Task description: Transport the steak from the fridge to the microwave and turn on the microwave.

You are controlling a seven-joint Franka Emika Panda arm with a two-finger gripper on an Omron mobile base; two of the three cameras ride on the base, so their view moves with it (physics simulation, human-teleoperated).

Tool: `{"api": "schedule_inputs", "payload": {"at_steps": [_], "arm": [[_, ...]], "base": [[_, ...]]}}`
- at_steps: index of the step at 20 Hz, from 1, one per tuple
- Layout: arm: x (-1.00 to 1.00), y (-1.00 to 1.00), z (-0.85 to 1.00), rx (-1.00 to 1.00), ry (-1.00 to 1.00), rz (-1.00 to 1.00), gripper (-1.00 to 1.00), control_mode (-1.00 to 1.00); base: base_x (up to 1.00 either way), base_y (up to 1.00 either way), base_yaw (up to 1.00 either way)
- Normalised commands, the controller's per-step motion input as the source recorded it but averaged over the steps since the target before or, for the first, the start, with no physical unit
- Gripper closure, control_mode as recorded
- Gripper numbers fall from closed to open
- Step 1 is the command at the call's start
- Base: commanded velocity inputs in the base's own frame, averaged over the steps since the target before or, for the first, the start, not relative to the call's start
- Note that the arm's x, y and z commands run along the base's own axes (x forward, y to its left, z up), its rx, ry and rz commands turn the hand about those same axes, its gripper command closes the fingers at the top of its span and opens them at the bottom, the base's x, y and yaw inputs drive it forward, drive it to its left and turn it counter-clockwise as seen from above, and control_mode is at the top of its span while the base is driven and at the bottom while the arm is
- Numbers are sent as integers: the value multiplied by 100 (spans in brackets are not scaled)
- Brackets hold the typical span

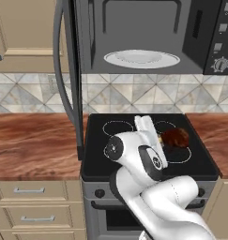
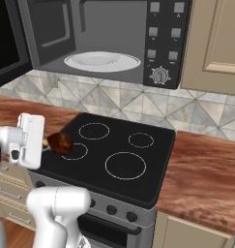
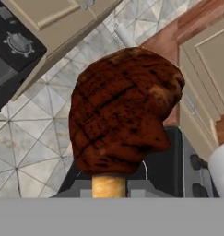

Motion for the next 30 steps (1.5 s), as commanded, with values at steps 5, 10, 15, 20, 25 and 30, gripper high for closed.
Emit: {"api": "schedule_inputs", "payload": {"at_steps": [5,10,15,20,25,30], "arm": [[-25,-55,7,0,-8,31,100,-100],[-18,-49,10,0,-4,35,100,-100],[-6,-38,11,0,-1,36,100,-100],[0,-28,6,0,0,40,100,-100],[1,-8,8,-5,0,39,100,-100],[11,5,27,-20,0,28,100,-100]], "base": [[0,0,0],[0,0,0],[0,0,0],[0,0,0],[0,0,0],[0,0,0]]}}
